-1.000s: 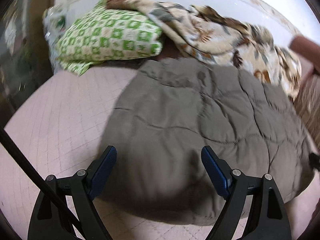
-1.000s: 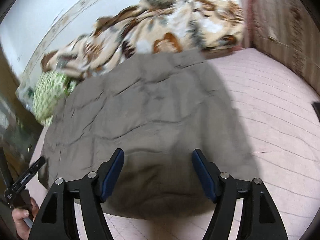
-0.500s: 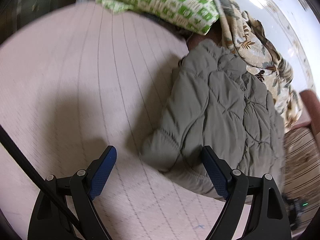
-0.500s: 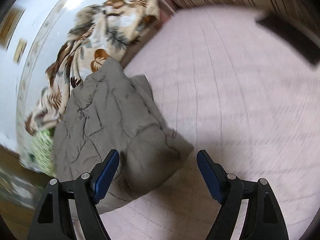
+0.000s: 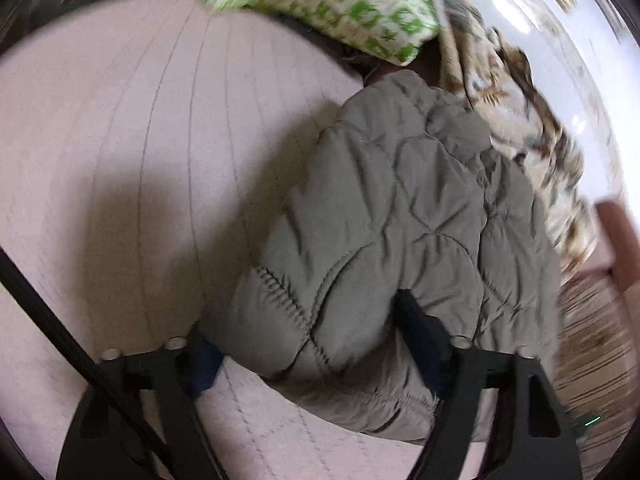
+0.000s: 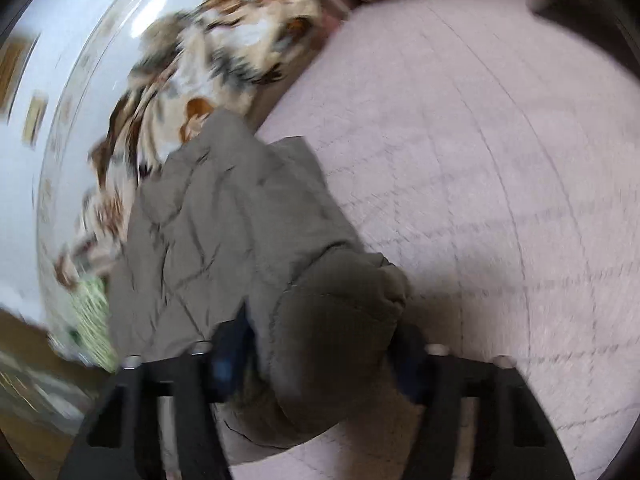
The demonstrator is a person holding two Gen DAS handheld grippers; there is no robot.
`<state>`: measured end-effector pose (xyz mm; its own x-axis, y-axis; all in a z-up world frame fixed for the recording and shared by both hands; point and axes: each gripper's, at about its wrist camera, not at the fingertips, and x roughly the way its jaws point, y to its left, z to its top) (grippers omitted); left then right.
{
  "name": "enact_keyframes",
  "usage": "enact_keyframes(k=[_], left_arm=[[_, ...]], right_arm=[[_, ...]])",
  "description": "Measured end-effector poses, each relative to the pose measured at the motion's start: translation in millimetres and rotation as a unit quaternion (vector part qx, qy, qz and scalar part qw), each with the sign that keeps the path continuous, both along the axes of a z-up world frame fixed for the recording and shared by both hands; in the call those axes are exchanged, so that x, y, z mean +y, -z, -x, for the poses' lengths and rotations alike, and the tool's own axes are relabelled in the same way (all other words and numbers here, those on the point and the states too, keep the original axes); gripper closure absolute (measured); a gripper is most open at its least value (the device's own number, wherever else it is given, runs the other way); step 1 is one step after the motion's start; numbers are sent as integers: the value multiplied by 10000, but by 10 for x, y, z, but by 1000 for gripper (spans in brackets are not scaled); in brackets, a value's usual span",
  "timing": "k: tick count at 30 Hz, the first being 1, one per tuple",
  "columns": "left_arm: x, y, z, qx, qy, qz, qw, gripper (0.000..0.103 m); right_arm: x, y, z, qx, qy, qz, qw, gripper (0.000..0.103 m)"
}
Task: Fold large clothes
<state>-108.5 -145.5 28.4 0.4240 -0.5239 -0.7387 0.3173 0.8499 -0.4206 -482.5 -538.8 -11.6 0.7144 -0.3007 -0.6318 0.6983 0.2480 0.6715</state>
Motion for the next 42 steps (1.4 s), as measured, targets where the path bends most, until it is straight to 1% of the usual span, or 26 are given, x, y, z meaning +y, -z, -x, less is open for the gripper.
enact_keyframes(k=[1, 2, 3, 4, 5, 7, 10, 11, 12, 13, 14, 15, 17, 18, 20, 23, 25, 28, 31, 34, 36, 37, 39, 40, 41, 42], left_arm=[[-83, -61, 42, -293, 102, -327, 9990, 38], [-160, -115, 101, -600, 193, -646, 9959, 43], [-253, -161, 168, -951, 282, -1006, 9900, 46], [-329, -191, 232, -1253, 363, -1317, 9827, 46], [-417, -218, 318, -1619, 432, -1680, 9714, 48], [-499, -245, 418, -2017, 488, -2040, 9567, 50], [-494, -303, 493, -2315, 494, -2190, 9466, 52], [-488, -337, 527, -2434, 483, -2232, 9427, 53], [-489, -374, 574, -2596, 477, -2310, 9365, 53], [-486, -409, 628, -2765, 463, -2383, 9298, 53], [-487, -451, 681, -2885, 437, -2414, 9255, 53], [-499, -490, 696, -2921, 424, -2400, 9248, 54], [-388, -590, 768, -2930, 416, -2254, 9282, 54], [-326, -628, 820, -2944, 427, -2210, 9288, 54], [-257, -683, 905, -2954, 446, -2138, 9301, 54], [-64, -711, 1086, -2942, 453, -2060, 9322, 54], [48, -669, 1212, -2938, 421, -2067, 9323, 53], [199, -588, 1397, -2834, 336, -2067, 9359, 53], [296, -492, 1504, -2730, 344, -2096, 9383, 50], [314, -348, 1467, -2486, 320, -2195, 9429, 44], [313, -256, 1427, -2369, 260, -2250, 9448, 37], [310, -229, 1420, -2307, 200, -2257, 9463, 35], [328, -203, 1438, -2310, 47, -2282, 9458, 24], [340, -194, 1447, -2318, -27, -2277, 9458, 22], [360, -189, 1448, -2272, -75, -2240, 9477, 20], [389, -186, 1443, -2182, -97, -2161, 9516, 20]], right_arm=[[36, -71, -44, 242, -124, 262, 9993, 57], [108, -181, -126, 642, -314, 687, 9951, 60], [163, -243, -186, 920, -430, 1009, 9897, 62], [241, -311, -253, 1226, -541, 1379, 9813, 65], [336, -376, -328, 1552, -654, 1774, 9696, 68], [527, -482, -435, 2072, -806, 2493, 9426, 70], [677, -571, -468, 2412, -886, 3086, 9158, 72], [738, -607, -472, 2521, -901, 3302, 9051, 72], [818, -643, -472, 2654, -922, 3552, 8916, 72], [890, -678, -455, 2729, -924, 3744, 8814, 73], [934, -715, -434, 2738, -914, 3854, 8765, 73], [959, -759, -425, 2729, -901, 3917, 8741, 73], [1046, -835, -334, 2737, -880, 4082, 8664, 73], [1076, -872, -302, 2718, -860, 4124, 8652, 73], [1126, -939, -229, 2646, -842, 4138, 8670, 73], [1199, -996, -60, 2477, -824, 3978, 8796, 73], [1272, -981, 49, 2390, -818, 3851, 8876, 73], [1419, -901, 244, 2312, -826, 3662, 8976, 72], [1495, -801, 349, 2331, -862, 3521, 9024, 72], [1456, -624, 376, 2376, -945, 3147, 9141, 71], [1392, -477, 355, 2467, -997, 2893, 9195, 69], [1358, -420, 349, 2462, -1005, 2756, 9237, 67], [1288, -332, 375, 2369, -1006, 2503, 9333, 62], [1260, -313, 406, 2273, -970, 2389, 9391, 59], [1223, -307, 454, 2144, -912, 2240, 9463, 51], [1169, -304, 538, 1958, -829, 2003, 9564, 46]])
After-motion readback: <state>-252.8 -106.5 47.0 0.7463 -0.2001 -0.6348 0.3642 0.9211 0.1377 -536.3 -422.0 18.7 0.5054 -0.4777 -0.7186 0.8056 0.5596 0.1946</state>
